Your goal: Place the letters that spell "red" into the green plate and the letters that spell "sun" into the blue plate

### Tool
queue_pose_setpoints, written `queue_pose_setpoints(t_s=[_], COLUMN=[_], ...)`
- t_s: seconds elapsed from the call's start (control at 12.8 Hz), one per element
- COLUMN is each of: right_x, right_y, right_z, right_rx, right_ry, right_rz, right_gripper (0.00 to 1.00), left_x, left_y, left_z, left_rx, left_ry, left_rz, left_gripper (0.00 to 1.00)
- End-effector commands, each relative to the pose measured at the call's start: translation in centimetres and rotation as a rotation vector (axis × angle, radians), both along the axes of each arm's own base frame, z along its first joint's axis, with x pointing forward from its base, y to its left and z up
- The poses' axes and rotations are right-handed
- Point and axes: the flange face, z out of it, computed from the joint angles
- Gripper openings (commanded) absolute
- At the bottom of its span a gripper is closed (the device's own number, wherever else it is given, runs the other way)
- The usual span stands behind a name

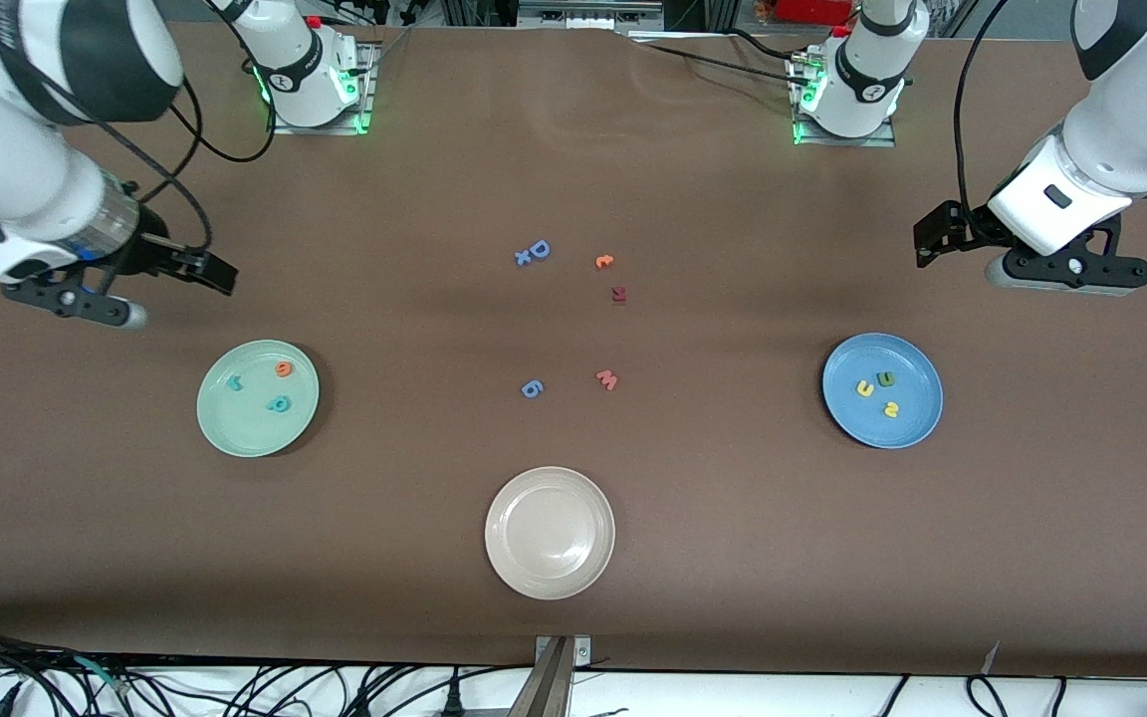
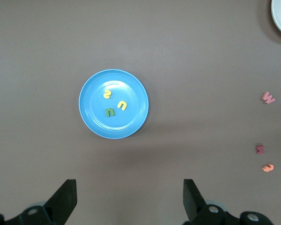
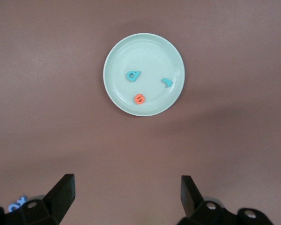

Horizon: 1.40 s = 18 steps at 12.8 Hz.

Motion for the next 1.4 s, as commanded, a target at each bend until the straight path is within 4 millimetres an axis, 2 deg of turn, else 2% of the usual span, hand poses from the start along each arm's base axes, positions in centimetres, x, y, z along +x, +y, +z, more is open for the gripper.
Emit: queue_pose_setpoints(t_s=[0.0, 0.23, 0.39, 0.47, 0.62, 0.78, 0.86, 1.09, 1.33], right_x=[-0.3, -0.3, -0.2, 0.0, 0.0, -0.2, -0.4, -0.5, -0.4], right_y=[-2.7, -5.1, -5.1, -4.3, -5.3, -6.1, -6.3, -5.4, -5.5], right_z=[2.5, 3.9, 4.7, 5.6, 6.4, 6.6, 6.8, 7.1, 7.1], right_rx=[0.018, 0.026, 0.036, 0.033, 0.034, 0.040, 0.040, 0.041, 0.059], right_ry=[0.028, 0.013, -0.001, -0.016, 0.004, 0.013, 0.025, 0.027, 0.021], right_rz=[0.033, 0.061, 0.067, 0.082, 0.077, 0.120, 0.117, 0.129, 0.121], right_gripper=[1.00, 1.00, 1.00, 1.00, 1.00, 1.00, 1.00, 1.00, 1.00], left_x=[-0.2, 0.5, 0.6, 0.5, 0.5, 0.7, 0.7, 1.3, 1.3], left_y=[0.0, 0.1, 0.4, 0.4, 0.3, 0.2, 0.2, 1.3, 1.3], left_z=[0.8, 0.8, 0.8, 0.8, 0.8, 1.0, 1.7, 2.0, 2.0], left_rx=[0.006, 0.001, 0.001, 0.002, 0.001, -0.001, -0.003, -0.006, -0.005], left_ry=[-0.005, -0.008, -0.008, -0.006, -0.008, -0.012, -0.024, -0.033, -0.032], left_rz=[-0.020, -0.018, -0.017, -0.015, -0.015, -0.015, -0.014, 0.006, 0.006], left_gripper=[1.00, 1.00, 1.00, 1.00, 1.00, 1.00, 1.00, 1.00, 1.00])
